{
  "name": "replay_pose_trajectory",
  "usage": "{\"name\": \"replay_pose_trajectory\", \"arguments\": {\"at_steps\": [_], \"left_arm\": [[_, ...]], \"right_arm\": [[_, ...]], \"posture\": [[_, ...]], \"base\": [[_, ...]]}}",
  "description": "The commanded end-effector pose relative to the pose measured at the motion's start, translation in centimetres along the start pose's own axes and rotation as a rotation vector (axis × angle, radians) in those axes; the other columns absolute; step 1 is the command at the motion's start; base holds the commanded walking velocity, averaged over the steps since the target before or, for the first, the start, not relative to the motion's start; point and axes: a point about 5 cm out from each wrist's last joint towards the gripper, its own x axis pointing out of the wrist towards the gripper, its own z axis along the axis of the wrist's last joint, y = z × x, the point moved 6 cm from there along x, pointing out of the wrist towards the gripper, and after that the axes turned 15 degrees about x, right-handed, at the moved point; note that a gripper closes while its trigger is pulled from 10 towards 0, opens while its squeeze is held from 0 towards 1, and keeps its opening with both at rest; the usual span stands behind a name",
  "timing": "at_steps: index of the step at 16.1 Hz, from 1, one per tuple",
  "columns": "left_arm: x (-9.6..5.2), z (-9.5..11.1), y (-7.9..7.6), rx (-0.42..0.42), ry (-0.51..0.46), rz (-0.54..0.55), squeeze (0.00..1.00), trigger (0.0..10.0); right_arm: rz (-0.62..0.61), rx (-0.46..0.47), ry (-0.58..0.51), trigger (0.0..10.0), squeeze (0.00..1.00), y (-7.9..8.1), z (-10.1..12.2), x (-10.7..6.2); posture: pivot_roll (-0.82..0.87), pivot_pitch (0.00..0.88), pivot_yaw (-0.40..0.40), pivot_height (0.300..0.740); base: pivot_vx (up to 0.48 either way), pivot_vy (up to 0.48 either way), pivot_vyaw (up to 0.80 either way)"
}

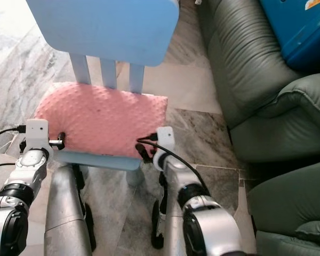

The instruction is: Move the pillow to the sofa

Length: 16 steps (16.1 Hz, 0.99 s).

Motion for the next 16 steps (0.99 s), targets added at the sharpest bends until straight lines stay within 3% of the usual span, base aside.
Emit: {"name": "replay_pose_trajectory", "arguments": {"at_steps": [1, 3, 8, 16], "left_arm": [[-0.4, -2.2, -0.4, -0.019, 0.058, -0.016, 0.0, 0.0], [-0.5, -2.4, -0.4, -0.039, 0.045, -0.011, 0.0, 0.0], [-0.7, -2.5, -1.3, -0.089, 0.04, -0.029, 0.0, 0.0], [-0.8, -2.7, -1.4, -0.091, 0.028, -0.043, 0.0, 0.0]], "right_arm": [[-0.017, 0.023, 0.019, 0.0, 0.0, -0.1, -0.9, 0.0], [0.003, 0.039, 0.017, 0.0, 0.0, 0.6, -1.0, 0.2], [-0.038, 0.097, 0.004, 0.0, 0.0, -1.0, -1.2, -0.2], [-0.025, 0.095, 0.007, 0.0, 0.0, -0.6, -1.5, -0.2]], "posture": [[0.12, 0.34, -0.147, 0.518], [0.12, 0.338, -0.15, 0.518], [0.12, 0.333, -0.15, 0.518], [0.12, 0.329, -0.155, 0.518]], "base": [[0.0, 0.0, 0.0], [0.0, 0.0, 0.0], [0.0, 0.0, 0.0], [0.0, 0.0, 0.0]]}}
